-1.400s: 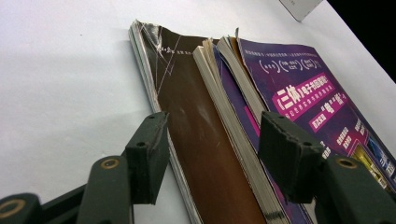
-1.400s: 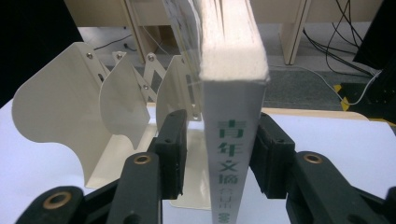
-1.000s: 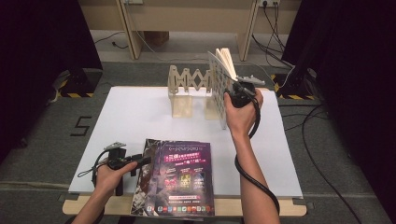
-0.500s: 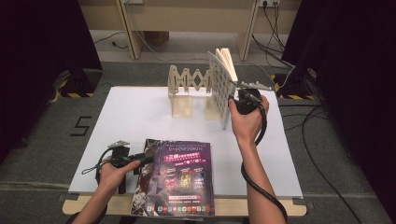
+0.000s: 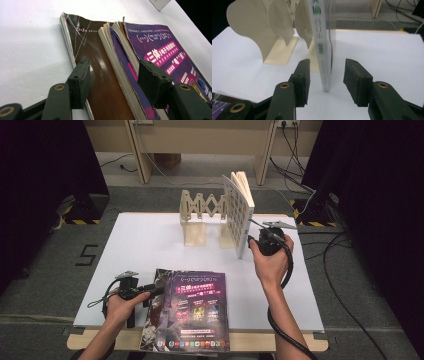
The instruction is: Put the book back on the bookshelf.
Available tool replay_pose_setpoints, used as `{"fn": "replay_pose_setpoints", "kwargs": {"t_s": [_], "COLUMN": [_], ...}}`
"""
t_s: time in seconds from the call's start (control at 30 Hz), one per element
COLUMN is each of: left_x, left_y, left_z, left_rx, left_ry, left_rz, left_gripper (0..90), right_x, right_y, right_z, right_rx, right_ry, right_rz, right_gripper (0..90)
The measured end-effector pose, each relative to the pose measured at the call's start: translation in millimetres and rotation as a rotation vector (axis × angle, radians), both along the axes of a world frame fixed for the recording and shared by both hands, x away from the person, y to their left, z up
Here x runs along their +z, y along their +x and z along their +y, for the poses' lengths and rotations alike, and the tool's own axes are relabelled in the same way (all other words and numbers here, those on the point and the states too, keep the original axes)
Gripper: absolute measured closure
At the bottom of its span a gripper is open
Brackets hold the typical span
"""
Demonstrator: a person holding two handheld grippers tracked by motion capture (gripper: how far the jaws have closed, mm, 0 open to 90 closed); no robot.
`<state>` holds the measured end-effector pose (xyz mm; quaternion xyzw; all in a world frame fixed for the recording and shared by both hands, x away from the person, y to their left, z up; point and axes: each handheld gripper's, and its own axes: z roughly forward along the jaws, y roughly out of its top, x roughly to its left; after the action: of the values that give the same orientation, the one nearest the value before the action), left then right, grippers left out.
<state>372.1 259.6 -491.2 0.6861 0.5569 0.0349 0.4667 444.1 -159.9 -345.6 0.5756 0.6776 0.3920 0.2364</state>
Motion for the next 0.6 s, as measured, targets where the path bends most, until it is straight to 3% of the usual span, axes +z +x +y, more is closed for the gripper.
{"fn": "replay_pose_setpoints", "kwargs": {"t_s": [0.4,0.6], "left_x": [1.3,0.9], "left_y": [-3.8,-3.9], "left_z": [3.0,4.0], "left_rx": [0.025,0.032], "left_ry": [-0.002,0.0], "left_rz": [-0.005,-0.005], "left_gripper": [42.6,42.5], "right_x": [-39.5,-48.5], "right_y": [-21.3,-27.6], "right_z": [-9.5,-11.9], "right_rx": [0.02,0.026], "right_ry": [0.01,0.014], "right_rz": [0.088,0.103], "right_gripper": [56.3,56.1]}}
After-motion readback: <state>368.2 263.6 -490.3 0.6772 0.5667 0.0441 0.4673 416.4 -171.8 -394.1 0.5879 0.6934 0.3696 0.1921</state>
